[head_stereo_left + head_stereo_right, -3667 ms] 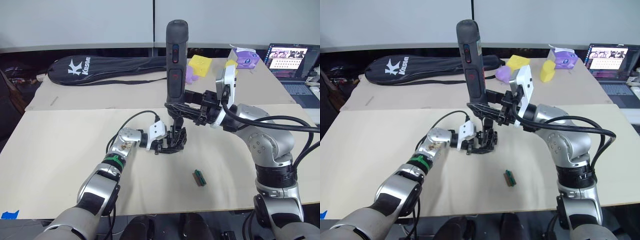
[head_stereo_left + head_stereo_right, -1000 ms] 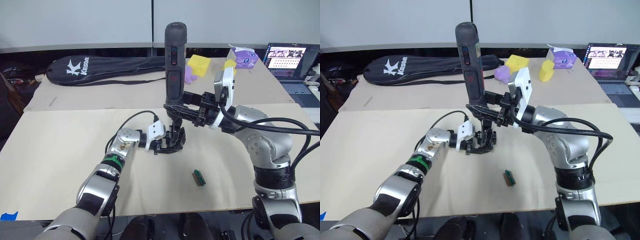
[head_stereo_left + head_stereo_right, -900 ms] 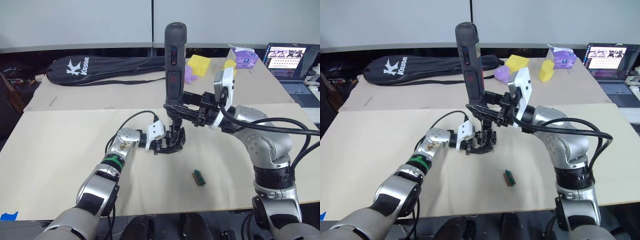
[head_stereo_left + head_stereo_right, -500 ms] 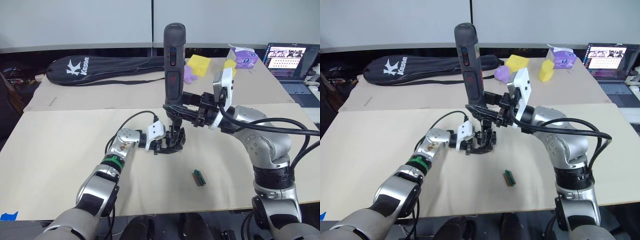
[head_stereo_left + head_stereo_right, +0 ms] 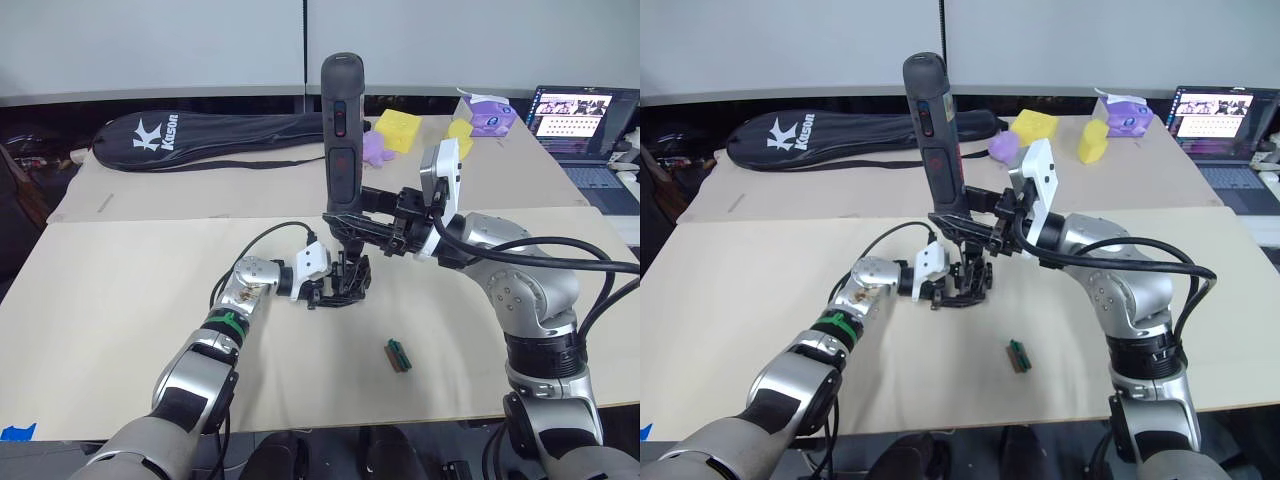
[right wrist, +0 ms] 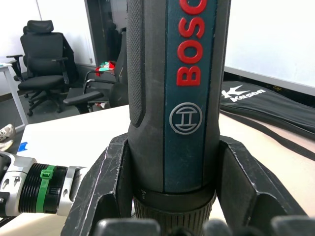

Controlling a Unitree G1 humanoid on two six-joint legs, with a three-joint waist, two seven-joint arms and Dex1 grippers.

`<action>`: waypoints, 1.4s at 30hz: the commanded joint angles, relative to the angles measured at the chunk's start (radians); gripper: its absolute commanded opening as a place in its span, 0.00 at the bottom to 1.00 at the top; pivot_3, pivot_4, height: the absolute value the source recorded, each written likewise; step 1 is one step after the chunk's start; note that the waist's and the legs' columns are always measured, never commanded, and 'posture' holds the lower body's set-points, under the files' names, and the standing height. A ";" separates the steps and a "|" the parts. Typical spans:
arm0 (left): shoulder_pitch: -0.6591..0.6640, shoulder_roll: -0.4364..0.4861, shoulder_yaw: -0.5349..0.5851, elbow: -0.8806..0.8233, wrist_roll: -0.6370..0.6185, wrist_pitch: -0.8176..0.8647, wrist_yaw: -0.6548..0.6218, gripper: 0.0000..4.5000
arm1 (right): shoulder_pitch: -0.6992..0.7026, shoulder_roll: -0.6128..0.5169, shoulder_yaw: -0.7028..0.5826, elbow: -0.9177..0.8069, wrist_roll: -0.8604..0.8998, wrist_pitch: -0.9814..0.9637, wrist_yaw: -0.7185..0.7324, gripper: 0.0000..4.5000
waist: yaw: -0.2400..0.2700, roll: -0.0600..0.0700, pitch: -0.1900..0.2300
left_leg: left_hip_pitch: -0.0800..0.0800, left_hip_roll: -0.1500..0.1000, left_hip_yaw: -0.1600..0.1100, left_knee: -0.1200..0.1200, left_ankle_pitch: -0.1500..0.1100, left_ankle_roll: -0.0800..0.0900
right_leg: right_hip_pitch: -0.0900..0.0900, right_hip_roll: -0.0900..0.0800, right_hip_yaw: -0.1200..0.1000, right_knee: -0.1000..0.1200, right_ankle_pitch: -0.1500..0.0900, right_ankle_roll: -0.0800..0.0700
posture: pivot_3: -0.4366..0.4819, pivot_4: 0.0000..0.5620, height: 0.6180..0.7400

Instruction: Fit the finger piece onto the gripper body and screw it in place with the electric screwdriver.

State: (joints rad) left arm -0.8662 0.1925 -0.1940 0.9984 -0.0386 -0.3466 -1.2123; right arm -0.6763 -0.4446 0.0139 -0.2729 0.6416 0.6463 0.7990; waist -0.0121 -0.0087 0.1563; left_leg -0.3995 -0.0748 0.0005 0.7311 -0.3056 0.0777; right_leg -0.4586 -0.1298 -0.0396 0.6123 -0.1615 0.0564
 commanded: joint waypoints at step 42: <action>-0.023 0.015 0.017 0.003 0.008 -0.020 0.015 0.52 | 0.111 -0.026 0.066 0.023 -0.120 -0.166 0.055 0.42 | -0.001 0.000 0.000 | 0.002 0.000 0.000 0.000 0.000 0.000 | 0.002 0.000 0.000 0.000 0.000 0.000 | 0.48 0.27 0.86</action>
State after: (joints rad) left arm -0.8664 0.1949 -0.1941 1.0050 -0.0351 -0.3468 -1.2052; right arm -0.5902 -0.4456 0.0578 -0.2855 0.5608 0.4539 0.8467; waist -0.0129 -0.0088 0.1559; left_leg -0.3970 -0.0747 0.0006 0.7312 -0.3056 0.0776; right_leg -0.4565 -0.1295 -0.0396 0.6125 -0.1615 0.0564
